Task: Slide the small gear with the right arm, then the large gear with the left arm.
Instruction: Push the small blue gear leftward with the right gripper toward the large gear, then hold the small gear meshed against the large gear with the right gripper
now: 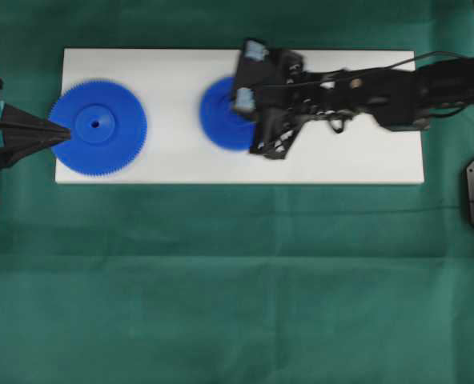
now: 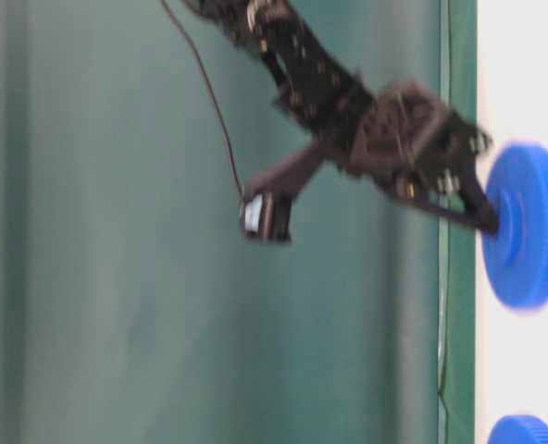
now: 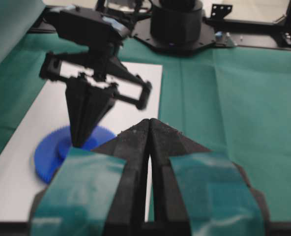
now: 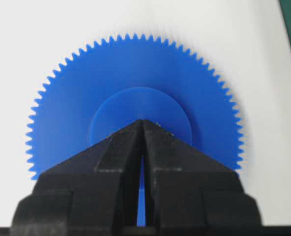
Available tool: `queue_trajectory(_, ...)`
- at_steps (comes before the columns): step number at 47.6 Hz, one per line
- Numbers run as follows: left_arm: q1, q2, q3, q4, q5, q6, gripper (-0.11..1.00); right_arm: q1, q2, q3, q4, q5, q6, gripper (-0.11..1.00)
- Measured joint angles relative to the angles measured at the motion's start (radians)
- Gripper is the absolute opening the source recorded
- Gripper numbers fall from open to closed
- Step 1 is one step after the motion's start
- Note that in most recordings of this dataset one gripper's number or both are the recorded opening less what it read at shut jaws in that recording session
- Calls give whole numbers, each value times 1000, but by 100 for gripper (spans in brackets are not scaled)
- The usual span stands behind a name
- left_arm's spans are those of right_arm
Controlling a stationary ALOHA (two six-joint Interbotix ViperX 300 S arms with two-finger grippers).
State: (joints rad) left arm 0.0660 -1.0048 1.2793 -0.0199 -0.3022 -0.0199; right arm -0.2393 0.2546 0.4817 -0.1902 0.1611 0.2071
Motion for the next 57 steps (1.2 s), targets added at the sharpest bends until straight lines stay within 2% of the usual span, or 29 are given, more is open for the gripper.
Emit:
queue_trajectory(12, 2, 0, 2, 0, 0, 0, 0, 60, 112, -172, -40, 0, 0, 50)
queue_trajectory(21, 0, -2, 2, 0, 0, -20, 0, 78, 146, -232, -58, 3, 0, 50)
queue_trajectory(31, 0, -2, 3, 0, 2, -41, 0, 81, 152, -242, -60, 5, 0, 50)
queue_trajectory(57, 2, -2, 5, 0, 2, -43, 0, 81, 150, -242, -63, 6, 0, 50)
